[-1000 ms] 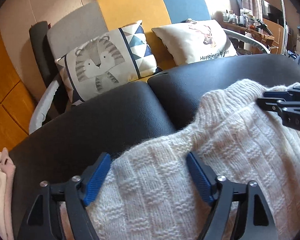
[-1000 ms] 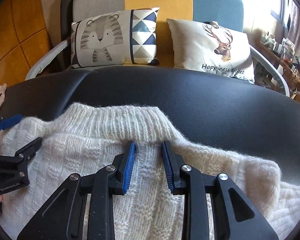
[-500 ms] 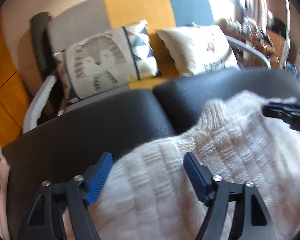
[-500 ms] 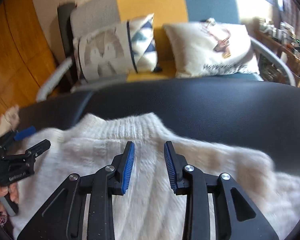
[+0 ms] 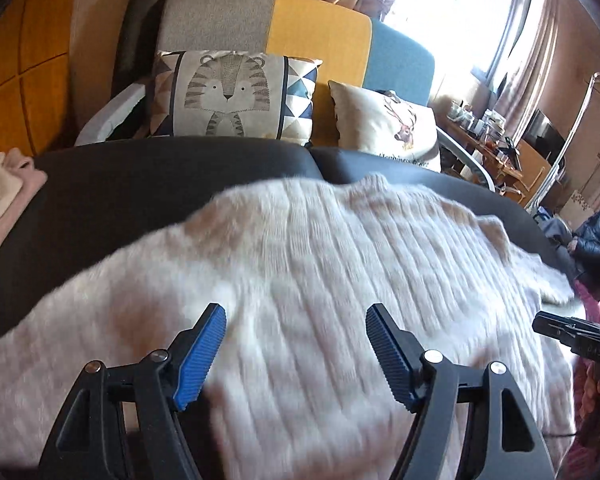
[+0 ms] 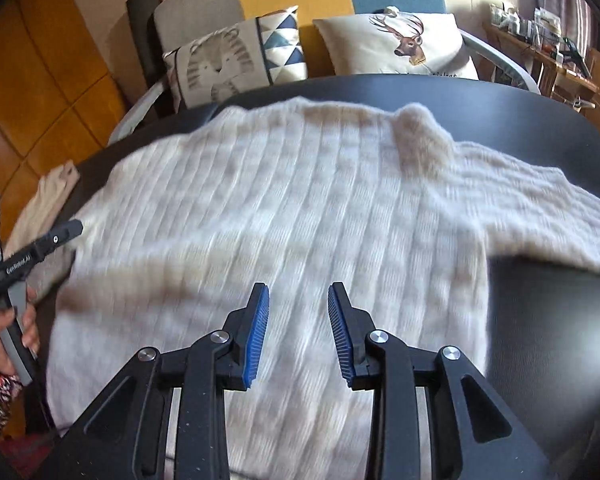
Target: Fold clothes
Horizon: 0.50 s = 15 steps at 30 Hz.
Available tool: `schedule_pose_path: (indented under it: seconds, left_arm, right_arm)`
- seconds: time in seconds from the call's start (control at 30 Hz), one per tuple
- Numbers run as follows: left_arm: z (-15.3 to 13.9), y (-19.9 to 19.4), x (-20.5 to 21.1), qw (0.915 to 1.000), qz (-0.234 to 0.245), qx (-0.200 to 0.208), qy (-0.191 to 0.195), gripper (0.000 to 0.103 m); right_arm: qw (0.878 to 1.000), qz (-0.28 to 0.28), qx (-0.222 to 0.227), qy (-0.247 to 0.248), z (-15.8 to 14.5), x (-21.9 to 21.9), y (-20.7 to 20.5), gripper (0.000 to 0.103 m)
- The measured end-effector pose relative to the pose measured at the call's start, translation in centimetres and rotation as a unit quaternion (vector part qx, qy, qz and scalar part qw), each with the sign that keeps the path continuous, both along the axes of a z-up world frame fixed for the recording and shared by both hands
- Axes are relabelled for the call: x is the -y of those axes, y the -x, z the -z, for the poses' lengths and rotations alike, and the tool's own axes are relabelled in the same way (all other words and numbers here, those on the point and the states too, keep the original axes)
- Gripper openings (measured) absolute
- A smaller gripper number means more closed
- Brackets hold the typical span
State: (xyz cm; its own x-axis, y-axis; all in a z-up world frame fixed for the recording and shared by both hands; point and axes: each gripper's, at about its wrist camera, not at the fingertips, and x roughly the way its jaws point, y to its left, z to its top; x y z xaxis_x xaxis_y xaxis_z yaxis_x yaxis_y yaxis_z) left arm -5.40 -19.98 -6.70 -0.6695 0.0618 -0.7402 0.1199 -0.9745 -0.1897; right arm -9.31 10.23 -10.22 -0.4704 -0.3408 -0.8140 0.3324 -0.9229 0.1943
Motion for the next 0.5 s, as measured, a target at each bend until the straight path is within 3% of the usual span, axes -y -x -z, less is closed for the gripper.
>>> schedule_pose_path:
  seconds: [0.1, 0.2, 0.33, 0.4, 0.5]
  left_arm:
    - [0.2, -2.6, 0.1, 0.9998, -0.008, 0.0, 0.016, 0.075]
    - [0.6, -5.7, 1.0, 0.9996, -0.025, -0.001, 0.01, 0.075]
    - [1.6, -9.9, 3.3, 0.9979, -0.057, 0.004, -0.033, 0.075]
    - [2.3, -11.6, 3.9, 0.9965, -0.061, 0.005, -0.056, 0.074]
    - [3.3, -13.4, 4.1, 0.9952, -0.057, 0.01, -0.078, 0.074]
  right_arm:
    - [0.999, -0.026, -0.007, -0.027, 0.8, 1.4, -1.4, 0.034]
    - [0.997, -0.011, 0.004, -0.082, 2.7, 1.3, -1.4, 0.034]
    - [1.0, 0.03, 0.008, -0.003, 1.7, -0.2, -2.5, 0.034]
    - [0.999, 0.013, 0.002, 0.032, 1.0, 0.7, -3.9, 0.034]
    - [0.998, -0.046, 0.007, 0.041, 0.8, 4.3, -6.2, 0.04]
